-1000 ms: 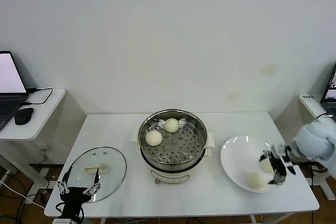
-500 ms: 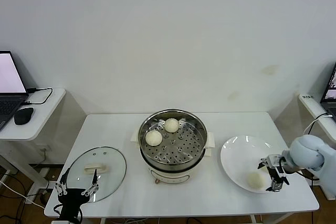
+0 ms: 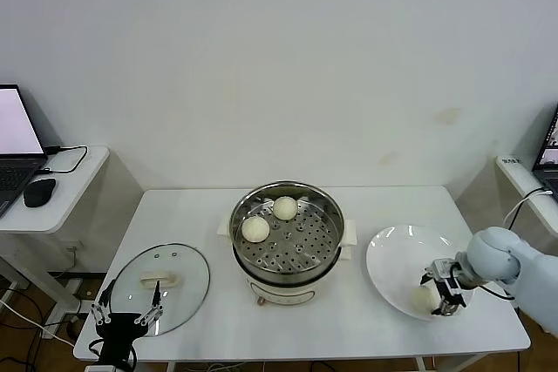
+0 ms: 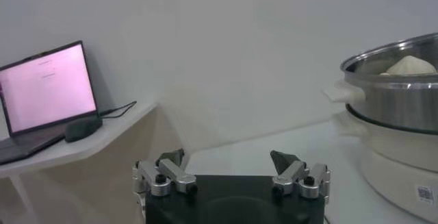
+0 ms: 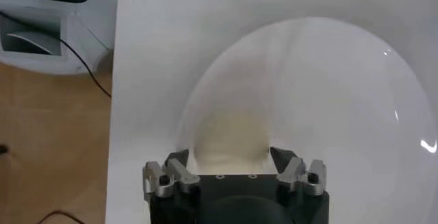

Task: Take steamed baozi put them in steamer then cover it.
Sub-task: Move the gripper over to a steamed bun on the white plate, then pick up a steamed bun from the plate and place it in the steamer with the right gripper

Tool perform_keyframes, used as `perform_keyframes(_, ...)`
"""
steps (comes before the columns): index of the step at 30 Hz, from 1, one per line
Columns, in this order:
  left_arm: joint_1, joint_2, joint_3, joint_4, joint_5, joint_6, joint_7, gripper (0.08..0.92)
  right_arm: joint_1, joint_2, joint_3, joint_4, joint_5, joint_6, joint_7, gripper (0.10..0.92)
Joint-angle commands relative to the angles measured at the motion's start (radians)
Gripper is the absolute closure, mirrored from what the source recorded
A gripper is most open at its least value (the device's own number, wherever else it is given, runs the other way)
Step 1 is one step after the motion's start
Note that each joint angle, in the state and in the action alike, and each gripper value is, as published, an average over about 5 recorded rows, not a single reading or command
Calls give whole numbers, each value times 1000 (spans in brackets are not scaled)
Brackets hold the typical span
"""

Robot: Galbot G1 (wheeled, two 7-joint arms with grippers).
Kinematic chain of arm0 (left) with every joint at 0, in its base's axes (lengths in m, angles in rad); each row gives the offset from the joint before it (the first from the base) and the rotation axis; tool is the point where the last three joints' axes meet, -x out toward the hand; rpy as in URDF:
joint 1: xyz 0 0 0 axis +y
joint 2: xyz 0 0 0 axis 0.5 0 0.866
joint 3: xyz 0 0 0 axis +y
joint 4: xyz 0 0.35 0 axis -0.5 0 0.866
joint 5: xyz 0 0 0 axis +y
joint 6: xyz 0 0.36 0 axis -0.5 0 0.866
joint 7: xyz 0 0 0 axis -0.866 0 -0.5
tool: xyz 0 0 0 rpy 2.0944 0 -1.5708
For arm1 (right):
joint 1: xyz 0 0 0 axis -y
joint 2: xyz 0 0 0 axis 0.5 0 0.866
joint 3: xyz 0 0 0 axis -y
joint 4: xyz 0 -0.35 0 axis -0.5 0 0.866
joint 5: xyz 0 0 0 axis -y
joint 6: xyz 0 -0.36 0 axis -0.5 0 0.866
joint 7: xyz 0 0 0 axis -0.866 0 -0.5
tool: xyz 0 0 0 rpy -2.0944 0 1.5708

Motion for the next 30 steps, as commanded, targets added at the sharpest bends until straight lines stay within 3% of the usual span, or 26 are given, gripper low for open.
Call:
perform_keyframes(1,-1,1,0,0,0,0,0,177,11,12,-11,-11,-5,-1,-3,374)
perform_keyframes(13,-3,5,-2,-13,-3,1,-1,177,157,-40,-36,28,90,-8,-25,380)
perform_keyframes(22,-9,9,4,-26,-4,3,-1,177,570,-70,-242,38,235,-15,-37,380)
perform_keyframes(30,-12,11,6,-42,-4,4,-1,177,995,71,-543,37,360,-43,-20,381)
